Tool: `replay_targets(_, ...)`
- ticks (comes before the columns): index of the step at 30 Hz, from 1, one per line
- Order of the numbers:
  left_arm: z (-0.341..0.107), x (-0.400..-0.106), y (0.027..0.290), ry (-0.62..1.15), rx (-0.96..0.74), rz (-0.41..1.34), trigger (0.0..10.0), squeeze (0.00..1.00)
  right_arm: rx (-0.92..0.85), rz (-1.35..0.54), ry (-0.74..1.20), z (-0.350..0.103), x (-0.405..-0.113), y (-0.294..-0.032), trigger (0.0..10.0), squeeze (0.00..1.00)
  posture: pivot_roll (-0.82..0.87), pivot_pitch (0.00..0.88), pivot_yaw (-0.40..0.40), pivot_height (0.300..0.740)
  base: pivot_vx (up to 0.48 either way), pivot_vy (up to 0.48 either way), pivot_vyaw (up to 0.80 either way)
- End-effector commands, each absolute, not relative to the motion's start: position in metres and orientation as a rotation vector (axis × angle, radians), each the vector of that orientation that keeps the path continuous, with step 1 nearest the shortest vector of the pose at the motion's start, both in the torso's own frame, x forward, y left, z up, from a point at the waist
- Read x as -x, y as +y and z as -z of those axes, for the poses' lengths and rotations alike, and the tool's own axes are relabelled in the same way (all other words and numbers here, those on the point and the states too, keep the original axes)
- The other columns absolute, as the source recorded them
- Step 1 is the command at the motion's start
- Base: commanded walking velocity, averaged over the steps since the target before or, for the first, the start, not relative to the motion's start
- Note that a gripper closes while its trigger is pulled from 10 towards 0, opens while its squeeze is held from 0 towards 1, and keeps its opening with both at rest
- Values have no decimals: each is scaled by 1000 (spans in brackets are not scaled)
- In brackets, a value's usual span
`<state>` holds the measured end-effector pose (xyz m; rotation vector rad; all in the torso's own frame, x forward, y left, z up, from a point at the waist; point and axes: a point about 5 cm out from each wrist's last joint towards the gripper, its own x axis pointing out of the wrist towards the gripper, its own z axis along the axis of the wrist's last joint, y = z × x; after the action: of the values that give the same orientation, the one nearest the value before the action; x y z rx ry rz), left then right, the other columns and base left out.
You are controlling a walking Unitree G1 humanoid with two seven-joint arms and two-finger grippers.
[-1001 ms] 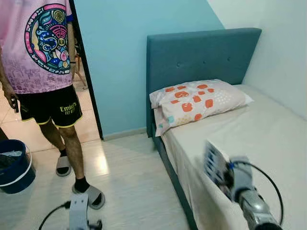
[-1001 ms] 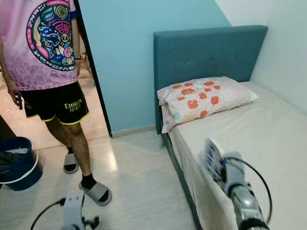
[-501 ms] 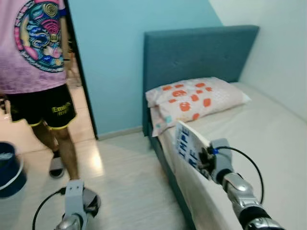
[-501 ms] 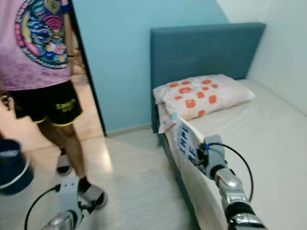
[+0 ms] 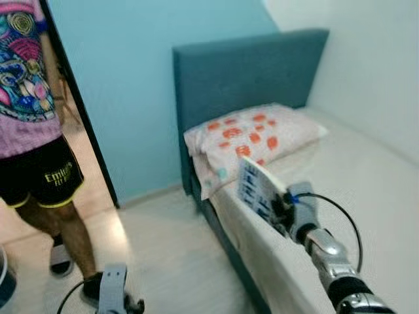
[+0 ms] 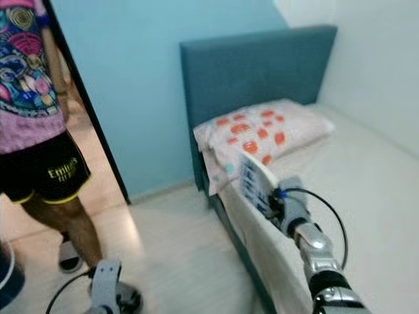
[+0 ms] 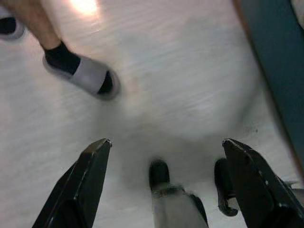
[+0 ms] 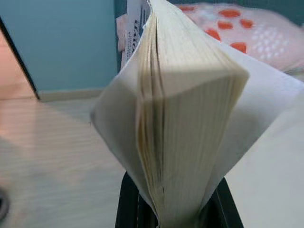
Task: Clean up the room
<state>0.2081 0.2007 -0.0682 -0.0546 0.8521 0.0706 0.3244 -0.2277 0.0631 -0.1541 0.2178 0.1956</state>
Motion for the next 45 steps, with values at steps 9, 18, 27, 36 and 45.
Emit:
replay_targets(9, 77, -194, 196, 919, 43, -11, 10000, 0, 156, -232, 214, -61, -327, -210, 10000, 0, -60, 0, -38, 740, 0, -46, 0)
replay_targets(18, 79, -191, 192, 926, 50, 2, 10000, 0, 165, -244, 223, -58, -325, -207, 10000, 0, -67, 0, -42, 740, 0, -466, 0)
replay_targets(27, 78, -192, 194, 922, 55, -25, 10000, 0, 183, -275, 255, -49, -320, -198, 10000, 0, -66, 0, -43, 740, 0, -355, 0)
replay_targets(36, 77, -194, 198, 910, 62, -55, 10000, 0, 197, -294, 268, -46, -317, -196, 10000, 0, -68, 0, -43, 740, 0, 0, 0)
replay_targets(45, 76, -196, 197, 903, 69, -60, 10000, 0, 246, -322, 291, -41, -314, -192, 10000, 0, -64, 0, -45, 740, 0, 0, 0)
